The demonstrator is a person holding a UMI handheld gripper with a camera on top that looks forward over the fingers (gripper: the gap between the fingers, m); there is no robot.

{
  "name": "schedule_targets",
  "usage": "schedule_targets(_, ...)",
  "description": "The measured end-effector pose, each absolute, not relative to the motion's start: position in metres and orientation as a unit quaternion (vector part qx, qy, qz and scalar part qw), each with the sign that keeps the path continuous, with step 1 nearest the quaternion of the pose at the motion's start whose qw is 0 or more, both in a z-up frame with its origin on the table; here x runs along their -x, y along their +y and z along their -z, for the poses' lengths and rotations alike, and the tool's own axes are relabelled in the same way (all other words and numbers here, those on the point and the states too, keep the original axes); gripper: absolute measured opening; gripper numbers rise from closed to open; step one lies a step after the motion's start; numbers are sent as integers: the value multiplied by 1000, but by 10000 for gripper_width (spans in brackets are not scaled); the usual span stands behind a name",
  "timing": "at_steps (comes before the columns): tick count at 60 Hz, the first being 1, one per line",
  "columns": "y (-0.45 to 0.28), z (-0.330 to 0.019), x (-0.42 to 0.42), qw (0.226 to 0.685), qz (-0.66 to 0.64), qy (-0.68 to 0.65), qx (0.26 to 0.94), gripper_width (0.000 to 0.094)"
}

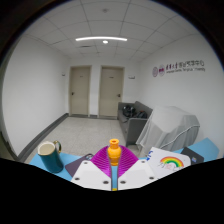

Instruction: Unplug charger

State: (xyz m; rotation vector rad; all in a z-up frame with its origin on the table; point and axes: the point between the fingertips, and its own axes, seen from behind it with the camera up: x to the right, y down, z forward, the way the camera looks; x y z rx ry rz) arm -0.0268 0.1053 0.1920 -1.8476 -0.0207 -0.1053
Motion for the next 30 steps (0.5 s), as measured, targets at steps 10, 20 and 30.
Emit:
schedule_targets(10, 105, -184, -39, 567, 84, 19, 819, 49)
schedule_targets(20, 49, -92, -109, 456, 93, 51, 884, 50)
schedule_targets(30, 27, -31, -140, 395, 80, 56, 914, 78)
